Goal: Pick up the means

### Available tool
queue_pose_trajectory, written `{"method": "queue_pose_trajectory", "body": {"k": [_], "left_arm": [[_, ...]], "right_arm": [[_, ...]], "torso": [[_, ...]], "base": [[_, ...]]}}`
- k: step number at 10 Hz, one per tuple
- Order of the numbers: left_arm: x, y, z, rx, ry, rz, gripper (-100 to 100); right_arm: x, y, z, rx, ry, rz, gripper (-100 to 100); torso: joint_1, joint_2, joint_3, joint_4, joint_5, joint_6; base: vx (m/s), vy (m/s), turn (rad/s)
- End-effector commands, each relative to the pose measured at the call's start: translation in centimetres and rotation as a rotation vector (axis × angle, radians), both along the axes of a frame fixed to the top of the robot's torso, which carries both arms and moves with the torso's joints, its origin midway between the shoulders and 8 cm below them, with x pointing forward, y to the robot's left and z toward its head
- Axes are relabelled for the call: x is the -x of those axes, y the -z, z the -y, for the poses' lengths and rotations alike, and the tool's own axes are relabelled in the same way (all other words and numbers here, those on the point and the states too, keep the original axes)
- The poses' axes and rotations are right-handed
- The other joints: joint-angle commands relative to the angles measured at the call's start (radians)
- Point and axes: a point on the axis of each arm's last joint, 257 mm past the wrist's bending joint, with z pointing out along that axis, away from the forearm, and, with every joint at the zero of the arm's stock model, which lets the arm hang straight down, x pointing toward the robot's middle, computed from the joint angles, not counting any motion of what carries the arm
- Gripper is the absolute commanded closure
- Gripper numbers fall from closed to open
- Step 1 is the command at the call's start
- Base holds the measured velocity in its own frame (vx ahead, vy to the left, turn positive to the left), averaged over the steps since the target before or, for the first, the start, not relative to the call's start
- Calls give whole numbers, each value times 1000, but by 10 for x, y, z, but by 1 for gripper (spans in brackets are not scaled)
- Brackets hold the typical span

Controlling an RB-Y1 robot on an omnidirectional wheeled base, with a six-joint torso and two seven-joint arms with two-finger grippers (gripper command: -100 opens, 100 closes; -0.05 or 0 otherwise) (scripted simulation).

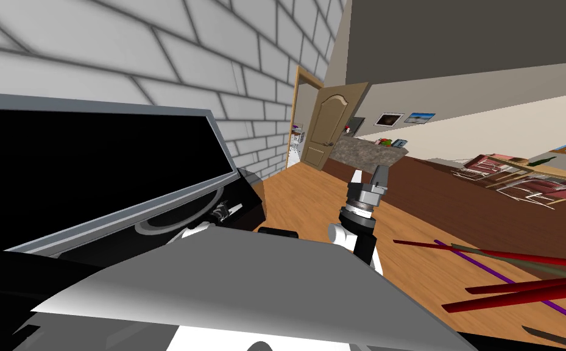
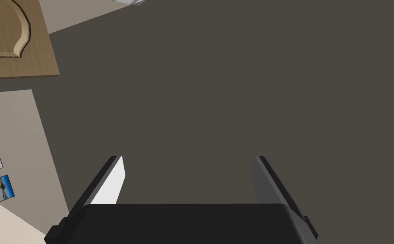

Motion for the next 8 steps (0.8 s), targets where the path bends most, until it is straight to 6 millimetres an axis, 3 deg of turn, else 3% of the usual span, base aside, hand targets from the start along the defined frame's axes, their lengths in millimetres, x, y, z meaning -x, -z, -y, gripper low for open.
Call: {"method": "queue_pose_trajectory", "body": {"k": [1,2,5,6,7,8], "left_arm": [[11,15,-7,17,-20,-53,-100],[11,15,-7,17,-20,-53,-100],[50,48,-31,72,-93,-187,-100],[53,50,-32,73,-96,-195,-100],[72,63,-42,101,-133,-255,-100],[74,65,-42,102,-135,-262,-100]], "right_arm": [[0,0,0,0,0,0,0],[0,0,0,0,0,0,0],[0,0,0,0,0,0,0],[0,0,0,0,0,0,0],[0,0,0,0,0,0,0],[0,0,0,0,0,0,0]], "torso": [[0,0,0,0,0,0],[0,0,0,0,0,0],[1,2,1,0,0,0],[1,1,1,0,0,0],[1,1,0,0,0,0],[0,0,0,0,0,0]], "base": [[67,-22,-57],[23,-5,18],[52,-10,-95],[61,-15,-63],[83,-25,-126],[71,-20,-60]]}}
